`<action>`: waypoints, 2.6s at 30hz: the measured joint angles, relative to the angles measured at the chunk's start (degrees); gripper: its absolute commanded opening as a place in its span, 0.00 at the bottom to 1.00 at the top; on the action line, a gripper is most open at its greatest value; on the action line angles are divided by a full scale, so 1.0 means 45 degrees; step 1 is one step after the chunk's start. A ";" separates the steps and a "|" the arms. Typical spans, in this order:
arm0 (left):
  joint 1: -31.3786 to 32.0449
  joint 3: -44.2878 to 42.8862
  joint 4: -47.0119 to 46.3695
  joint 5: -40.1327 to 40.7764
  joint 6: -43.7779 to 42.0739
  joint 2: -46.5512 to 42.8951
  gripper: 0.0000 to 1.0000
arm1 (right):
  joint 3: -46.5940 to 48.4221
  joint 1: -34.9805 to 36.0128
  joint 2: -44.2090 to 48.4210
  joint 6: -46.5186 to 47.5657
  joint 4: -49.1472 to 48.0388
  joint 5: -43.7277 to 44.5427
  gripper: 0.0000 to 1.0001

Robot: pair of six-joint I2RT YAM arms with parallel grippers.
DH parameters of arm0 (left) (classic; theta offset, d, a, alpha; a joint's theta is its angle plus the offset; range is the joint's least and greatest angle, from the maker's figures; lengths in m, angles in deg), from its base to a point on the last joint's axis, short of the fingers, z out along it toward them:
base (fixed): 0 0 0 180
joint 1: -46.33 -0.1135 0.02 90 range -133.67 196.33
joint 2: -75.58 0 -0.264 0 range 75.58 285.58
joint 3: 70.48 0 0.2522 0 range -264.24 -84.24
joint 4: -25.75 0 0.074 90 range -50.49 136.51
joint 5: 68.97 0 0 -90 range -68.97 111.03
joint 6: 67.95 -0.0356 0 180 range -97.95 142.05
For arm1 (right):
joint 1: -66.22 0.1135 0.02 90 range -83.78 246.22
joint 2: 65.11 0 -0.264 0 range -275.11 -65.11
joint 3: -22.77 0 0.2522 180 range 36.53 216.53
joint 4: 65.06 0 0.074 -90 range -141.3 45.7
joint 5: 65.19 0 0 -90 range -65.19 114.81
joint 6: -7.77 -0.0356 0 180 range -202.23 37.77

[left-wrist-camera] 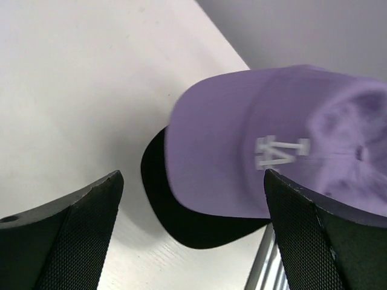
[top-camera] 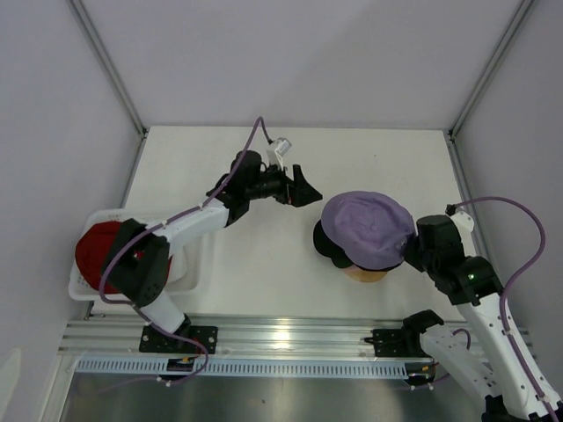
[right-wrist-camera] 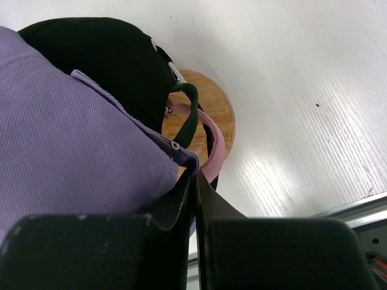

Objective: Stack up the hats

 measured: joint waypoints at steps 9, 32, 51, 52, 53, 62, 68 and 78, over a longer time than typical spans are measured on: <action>-0.0612 0.1831 -0.5328 -0.0656 0.4998 0.3133 0.94 | -0.0733 -0.0005 0.0019 -0.0044 -0.0777 -0.0233 0.13; -0.0364 0.2084 -1.0321 -0.2084 0.8650 0.4629 0.77 | -0.1044 -0.0015 -0.0146 0.0248 -0.1345 -0.0389 0.14; -0.0005 0.2380 -1.0618 -0.2030 0.9306 0.4002 0.01 | -0.0967 -0.0063 -0.0194 0.0228 -0.1132 -0.0112 0.13; 0.0015 0.2589 -1.0472 -0.1933 0.9253 0.3740 0.01 | -0.0894 -0.0063 -0.0194 0.0228 -0.1069 -0.0073 0.14; 0.0039 0.2798 -1.0278 -0.1807 0.9160 0.3424 0.01 | -0.0835 -0.0063 -0.0194 0.0228 -0.1020 -0.0044 0.15; 0.0559 0.4216 -0.8150 -0.0248 0.7970 0.0476 0.01 | -0.0340 -0.0063 -0.0087 0.0238 -0.0622 0.0029 0.16; 0.0738 0.4556 -0.7155 0.0408 0.7864 -0.0340 0.01 | -0.0039 -0.0058 -0.0087 0.0296 -0.0466 0.0039 0.08; 0.1253 0.4770 -0.5275 0.1486 0.7815 -0.2307 0.01 | 0.0612 -0.0058 -0.0049 0.0627 -0.0243 0.0257 0.00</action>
